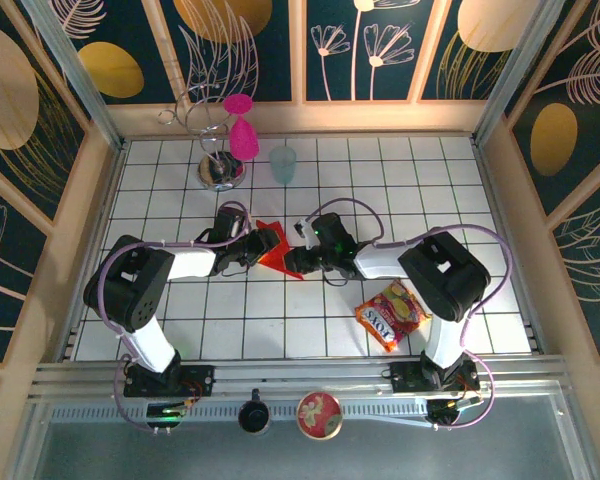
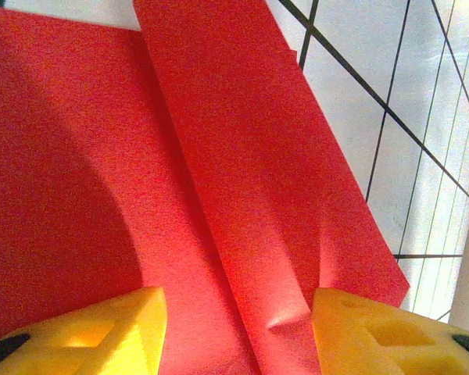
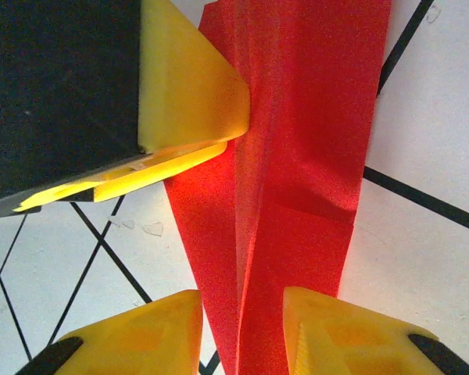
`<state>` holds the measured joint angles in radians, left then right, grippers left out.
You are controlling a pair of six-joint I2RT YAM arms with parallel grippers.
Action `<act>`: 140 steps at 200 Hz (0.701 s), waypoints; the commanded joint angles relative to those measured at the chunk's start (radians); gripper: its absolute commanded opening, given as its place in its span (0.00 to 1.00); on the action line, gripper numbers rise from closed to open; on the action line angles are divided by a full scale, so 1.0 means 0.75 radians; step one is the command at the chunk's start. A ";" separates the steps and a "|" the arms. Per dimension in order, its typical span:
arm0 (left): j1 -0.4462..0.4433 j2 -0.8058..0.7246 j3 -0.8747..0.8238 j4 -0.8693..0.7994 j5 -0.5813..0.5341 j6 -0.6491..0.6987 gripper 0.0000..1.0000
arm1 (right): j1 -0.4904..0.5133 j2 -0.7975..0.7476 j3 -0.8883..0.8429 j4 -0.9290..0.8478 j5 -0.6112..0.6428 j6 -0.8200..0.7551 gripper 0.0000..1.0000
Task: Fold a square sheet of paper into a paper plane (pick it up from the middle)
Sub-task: Fourth fold the wing at the center of the table.
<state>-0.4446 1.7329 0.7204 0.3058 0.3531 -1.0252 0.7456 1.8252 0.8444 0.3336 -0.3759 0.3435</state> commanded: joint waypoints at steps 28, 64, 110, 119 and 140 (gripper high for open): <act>-0.004 0.042 -0.004 -0.127 -0.041 0.009 0.52 | 0.014 0.033 0.049 0.022 0.025 -0.060 0.27; -0.003 0.041 -0.005 -0.123 -0.038 0.007 0.51 | 0.018 0.047 0.054 0.024 0.017 -0.067 0.25; -0.004 0.038 -0.004 -0.123 -0.039 0.006 0.51 | 0.016 0.060 0.056 0.031 -0.006 -0.065 0.23; -0.004 0.036 -0.003 -0.125 -0.039 0.005 0.51 | 0.017 0.063 0.058 0.030 -0.012 -0.067 0.20; -0.003 0.028 -0.003 -0.122 -0.040 0.006 0.51 | 0.017 0.061 0.057 0.023 -0.012 -0.071 0.14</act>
<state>-0.4454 1.7329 0.7212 0.3027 0.3508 -1.0252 0.7490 1.8576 0.8642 0.3374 -0.3695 0.3115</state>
